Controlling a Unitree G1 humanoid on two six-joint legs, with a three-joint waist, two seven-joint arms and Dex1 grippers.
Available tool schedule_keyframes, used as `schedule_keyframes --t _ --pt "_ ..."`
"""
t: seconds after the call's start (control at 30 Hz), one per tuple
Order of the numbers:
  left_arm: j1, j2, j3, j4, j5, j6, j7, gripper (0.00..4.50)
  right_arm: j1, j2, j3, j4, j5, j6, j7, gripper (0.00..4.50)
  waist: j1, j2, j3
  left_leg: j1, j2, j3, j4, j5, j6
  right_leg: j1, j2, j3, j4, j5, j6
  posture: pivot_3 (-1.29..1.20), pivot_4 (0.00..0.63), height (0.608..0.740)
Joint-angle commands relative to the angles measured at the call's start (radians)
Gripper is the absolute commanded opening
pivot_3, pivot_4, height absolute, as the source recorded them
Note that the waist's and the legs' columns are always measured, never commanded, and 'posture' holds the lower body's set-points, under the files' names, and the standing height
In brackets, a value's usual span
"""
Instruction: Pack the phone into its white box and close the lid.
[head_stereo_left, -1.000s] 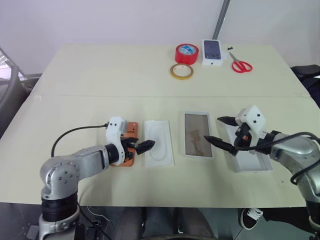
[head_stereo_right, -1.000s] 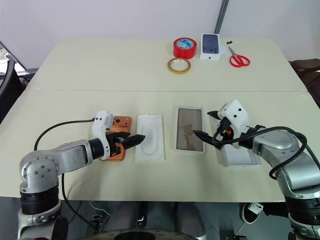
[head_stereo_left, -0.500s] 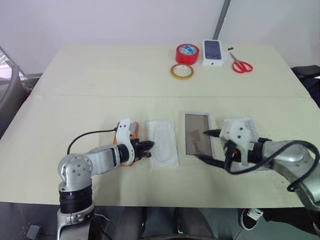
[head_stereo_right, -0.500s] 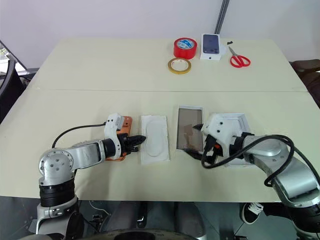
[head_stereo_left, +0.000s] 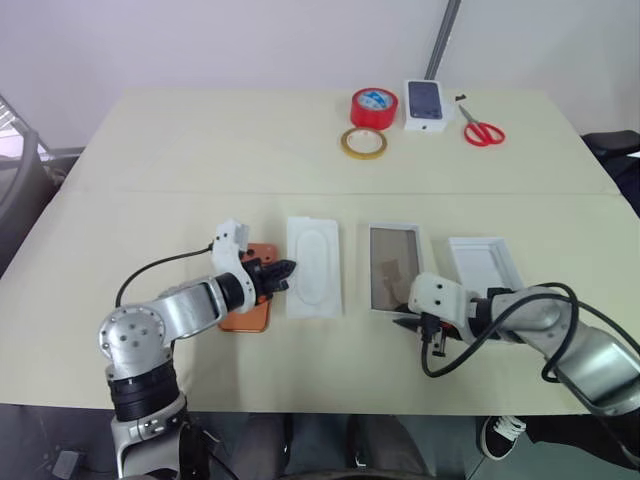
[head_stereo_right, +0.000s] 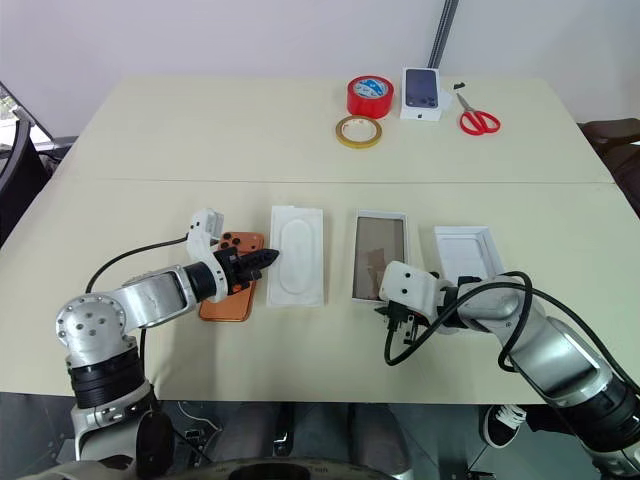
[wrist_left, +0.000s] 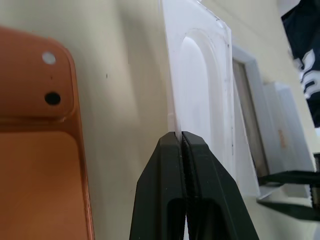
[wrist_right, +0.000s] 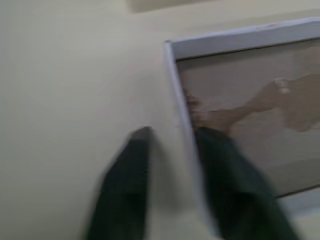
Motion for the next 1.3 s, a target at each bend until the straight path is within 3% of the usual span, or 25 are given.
schedule_keyframes --t 0.03,0.23,0.5,0.6,0.77,0.93,1.23,1.3 --pt "-0.036 0.03 0.061 0.022 -0.08 -0.046 0.04 0.0 -0.033 0.026 0.015 -0.005 -0.028 -0.065 0.021 0.02 -0.001 0.0 0.0 0.0 0.0 0.0 0.0 0.0 0.0 0.0 0.0 0.0 0.0 0.0 0.0 0.0 0.15 0.74" --pt "-0.108 0.117 0.114 0.116 -0.214 -0.127 0.117 0.0 -0.106 0.101 0.126 -0.023 -0.089 -0.102 0.061 0.02 -0.001 -0.001 0.0 0.0 0.0 0.0 0.0 0.001 -0.001 0.0 0.0 0.0 0.0 0.0 0.0 0.0 0.15 0.74" --pt "-0.138 0.174 0.024 0.141 -0.35 -0.204 0.206 0.0 -0.194 0.212 0.223 0.024 -0.185 -0.094 0.055 0.02 0.001 -0.001 0.0 0.0 0.0 -0.001 0.0 0.001 -0.002 0.0 -0.001 -0.001 0.0 0.0 0.0 0.0 0.15 0.74" --pt "-0.118 0.172 -0.035 0.126 -0.405 -0.231 0.246 0.0 -0.194 0.222 0.158 -0.005 -0.121 -0.043 0.074 0.97 0.002 -0.001 0.0 0.0 0.0 -0.001 0.0 0.001 -0.002 0.0 -0.001 -0.001 0.0 0.0 0.0 0.0 0.15 0.74" --pt "-0.077 0.162 -0.148 0.082 -0.493 -0.288 0.32 0.0 -0.165 0.184 -0.051 -0.036 0.004 0.054 0.082 3.48 0.002 -0.001 0.0 0.0 0.0 -0.001 0.0 0.001 -0.002 0.0 -0.001 -0.001 0.0 0.0 0.0 0.0 0.15 0.74" --pt "-0.044 0.159 -0.263 0.06 -0.522 -0.335 0.364 0.0 -0.122 0.111 -0.168 -0.021 0.039 0.054 0.101 3.48 0.0 -0.001 0.0 0.0 0.0 -0.001 0.0 0.001 -0.001 0.0 -0.001 -0.001 0.0 0.0 0.0 0.0 0.15 0.74" --pt "-0.037 0.166 -0.374 0.07 -0.498 -0.385 0.369 0.0 -0.105 0.095 -0.178 -0.02 0.036 0.035 0.083 3.48 -0.001 -0.001 0.0 0.0 0.0 -0.001 0.0 0.001 -0.001 0.0 0.0 0.0 0.0 0.0 0.0 0.0 0.15 0.74" --pt "-0.04 0.17 -0.385 0.071 -0.498 -0.393 0.36 0.64 -0.108 0.098 -0.177 -0.018 0.034 0.034 0.076 3.55 0.001 -0.001 0.0 0.0 0.0 -0.001 0.0 0.001 -0.001 0.0 0.0 0.0 0.0 0.0 0.0 0.0 0.15 0.74"
